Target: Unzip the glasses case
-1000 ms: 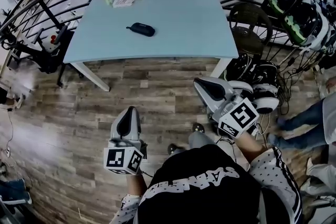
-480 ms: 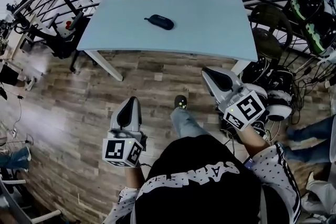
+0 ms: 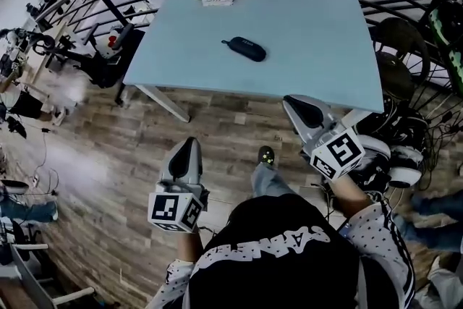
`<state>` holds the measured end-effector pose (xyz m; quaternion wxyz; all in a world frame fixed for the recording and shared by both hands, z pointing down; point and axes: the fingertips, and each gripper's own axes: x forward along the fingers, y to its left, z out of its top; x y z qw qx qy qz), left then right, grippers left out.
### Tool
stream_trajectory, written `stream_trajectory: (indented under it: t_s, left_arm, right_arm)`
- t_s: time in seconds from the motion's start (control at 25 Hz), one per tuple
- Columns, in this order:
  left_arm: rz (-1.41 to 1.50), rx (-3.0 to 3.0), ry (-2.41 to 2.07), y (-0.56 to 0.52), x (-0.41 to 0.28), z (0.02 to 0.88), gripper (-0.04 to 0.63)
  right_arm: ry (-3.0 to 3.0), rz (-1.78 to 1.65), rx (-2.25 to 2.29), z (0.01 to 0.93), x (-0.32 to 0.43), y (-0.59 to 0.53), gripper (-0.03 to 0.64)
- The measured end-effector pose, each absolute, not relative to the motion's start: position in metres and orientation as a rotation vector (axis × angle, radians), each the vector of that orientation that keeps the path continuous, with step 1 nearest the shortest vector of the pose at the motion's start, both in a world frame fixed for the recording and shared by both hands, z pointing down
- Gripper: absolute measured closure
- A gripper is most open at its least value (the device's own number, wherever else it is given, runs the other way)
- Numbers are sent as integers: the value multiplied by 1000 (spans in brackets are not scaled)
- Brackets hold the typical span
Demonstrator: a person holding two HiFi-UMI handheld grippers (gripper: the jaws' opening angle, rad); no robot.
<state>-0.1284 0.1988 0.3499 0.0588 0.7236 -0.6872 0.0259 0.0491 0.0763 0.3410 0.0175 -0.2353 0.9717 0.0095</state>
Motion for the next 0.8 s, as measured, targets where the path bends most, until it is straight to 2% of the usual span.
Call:
stream_trajectory:
  t_s: [0.8]
  left_arm:
    - [113, 2155, -2024, 0, -202, 368, 595]
  right_arm:
    - [3074, -103, -844, 397, -14, -127, 611]
